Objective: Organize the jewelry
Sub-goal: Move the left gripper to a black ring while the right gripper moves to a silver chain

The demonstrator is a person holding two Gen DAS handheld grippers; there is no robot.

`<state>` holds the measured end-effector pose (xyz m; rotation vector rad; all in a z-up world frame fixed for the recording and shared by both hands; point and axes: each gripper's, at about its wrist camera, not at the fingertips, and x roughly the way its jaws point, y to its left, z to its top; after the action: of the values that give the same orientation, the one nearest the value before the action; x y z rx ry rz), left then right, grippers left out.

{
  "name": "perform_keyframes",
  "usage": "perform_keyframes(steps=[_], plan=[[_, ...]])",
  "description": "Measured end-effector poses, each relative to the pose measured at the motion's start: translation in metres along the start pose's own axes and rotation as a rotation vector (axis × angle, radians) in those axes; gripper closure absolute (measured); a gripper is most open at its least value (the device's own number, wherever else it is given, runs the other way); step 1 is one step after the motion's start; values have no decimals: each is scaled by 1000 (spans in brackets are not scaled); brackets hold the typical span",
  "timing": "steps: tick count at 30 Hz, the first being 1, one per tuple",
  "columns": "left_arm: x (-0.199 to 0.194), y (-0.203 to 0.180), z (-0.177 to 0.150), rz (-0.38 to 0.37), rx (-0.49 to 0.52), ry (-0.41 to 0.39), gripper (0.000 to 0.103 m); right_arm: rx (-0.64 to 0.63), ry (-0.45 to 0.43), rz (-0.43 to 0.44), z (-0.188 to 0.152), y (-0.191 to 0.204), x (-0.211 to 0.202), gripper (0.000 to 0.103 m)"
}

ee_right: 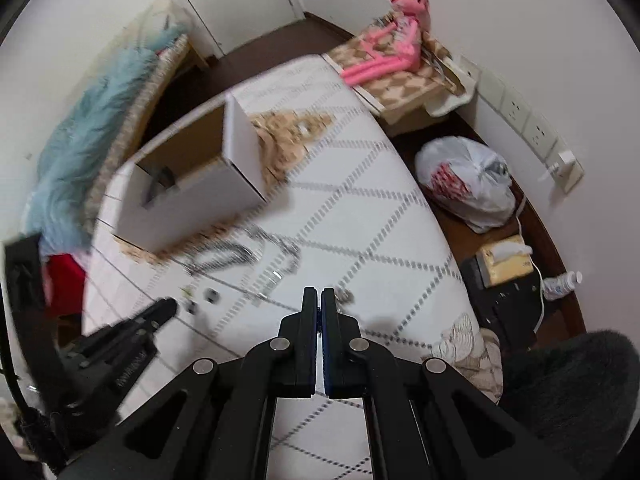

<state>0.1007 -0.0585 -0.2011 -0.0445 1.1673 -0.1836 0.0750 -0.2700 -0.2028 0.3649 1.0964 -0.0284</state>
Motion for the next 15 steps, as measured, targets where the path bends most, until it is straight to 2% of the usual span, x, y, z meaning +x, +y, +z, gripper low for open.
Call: perform_keyframes(steps=[7, 9, 10, 12, 15], plan=[[-31, 28, 2, -88, -103, -19, 100, -7, -41, 77, 25, 14, -31, 101], [-31, 33, 0, -98, -128, -6, 96, 0, -38, 100, 27, 15, -33, 101], [-27, 36, -2, -100, -139, 13, 93, -2, -38, 105, 26, 17, -33, 101], [-16, 36, -7, -75, -143, 45, 60, -4, -31, 109, 23, 20, -31, 101], [-2, 29, -13, -67, -132, 58, 59, -5, -5, 101, 13, 20, -19, 101]])
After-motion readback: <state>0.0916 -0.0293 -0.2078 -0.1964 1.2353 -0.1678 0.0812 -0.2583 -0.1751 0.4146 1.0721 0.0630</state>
